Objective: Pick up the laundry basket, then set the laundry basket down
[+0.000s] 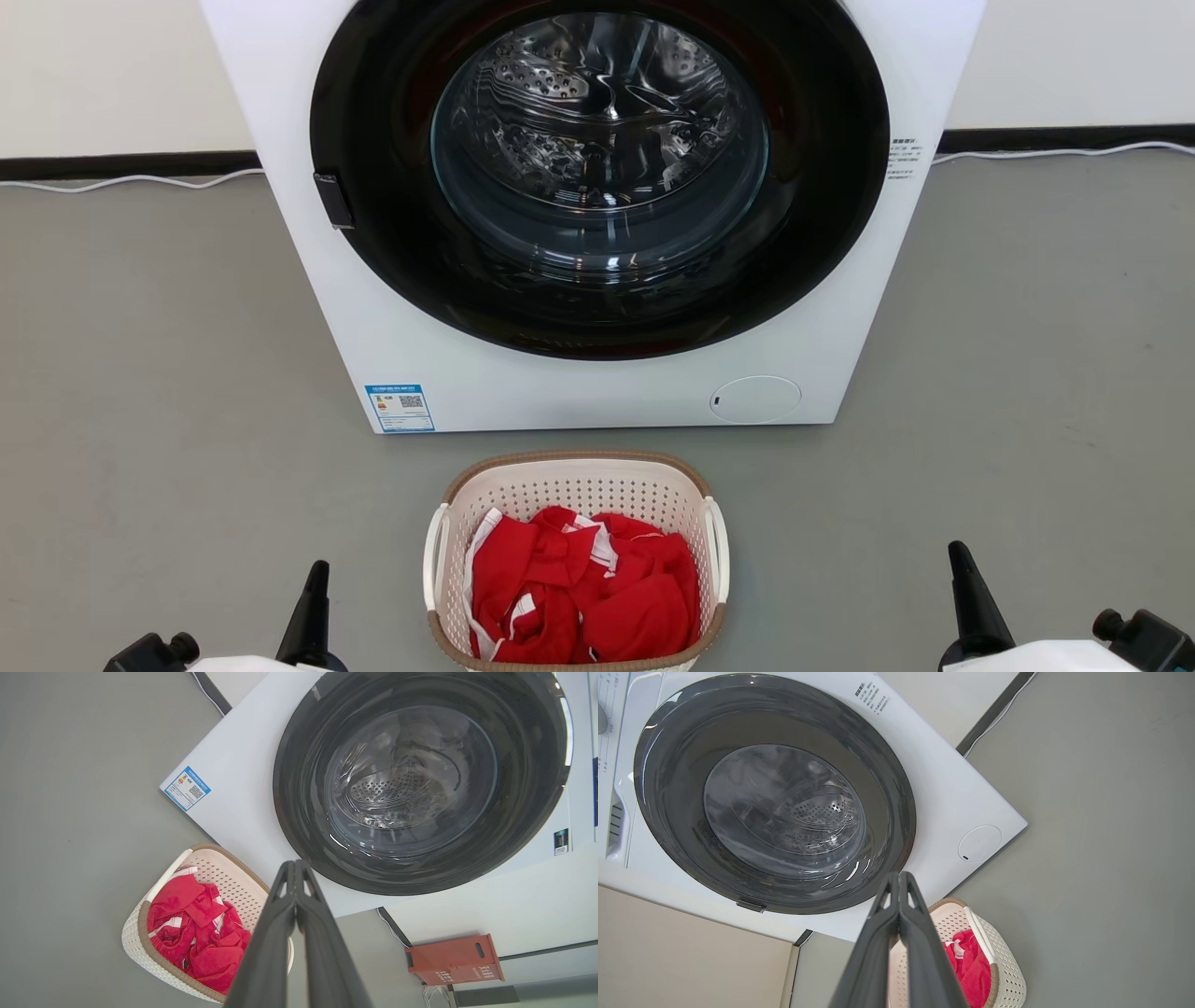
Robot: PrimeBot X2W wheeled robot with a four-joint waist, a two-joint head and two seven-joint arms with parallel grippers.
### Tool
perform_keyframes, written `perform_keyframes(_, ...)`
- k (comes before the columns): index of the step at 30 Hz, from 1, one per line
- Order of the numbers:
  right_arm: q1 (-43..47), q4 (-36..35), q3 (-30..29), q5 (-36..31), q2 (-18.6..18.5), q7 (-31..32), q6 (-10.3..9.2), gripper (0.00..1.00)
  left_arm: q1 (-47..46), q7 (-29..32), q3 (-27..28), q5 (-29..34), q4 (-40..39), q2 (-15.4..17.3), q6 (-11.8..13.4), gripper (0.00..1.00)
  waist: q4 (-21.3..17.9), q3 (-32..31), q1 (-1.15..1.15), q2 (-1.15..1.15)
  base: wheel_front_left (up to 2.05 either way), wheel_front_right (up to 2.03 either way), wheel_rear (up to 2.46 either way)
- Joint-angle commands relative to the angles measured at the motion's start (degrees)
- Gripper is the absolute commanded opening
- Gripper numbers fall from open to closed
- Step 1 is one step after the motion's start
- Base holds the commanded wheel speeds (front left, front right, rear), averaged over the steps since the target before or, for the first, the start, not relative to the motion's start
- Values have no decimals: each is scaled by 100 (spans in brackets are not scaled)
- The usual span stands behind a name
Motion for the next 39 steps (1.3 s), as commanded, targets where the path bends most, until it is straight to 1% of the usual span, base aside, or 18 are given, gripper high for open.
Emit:
perform_keyframes(1, -297, -172, 37, 225, -86, 81, 28, 0, -301, 42, 137, -202, -180, 32, -19, 0, 3, 0, 0, -1, 0, 0, 0)
perform_keyframes(39, -699, -260, -166, 2744, -98, 696, 36, 0, -628, 667, 339, -2289, -439, -55, -29, 0, 57, 11, 0, -1, 0, 0, 0)
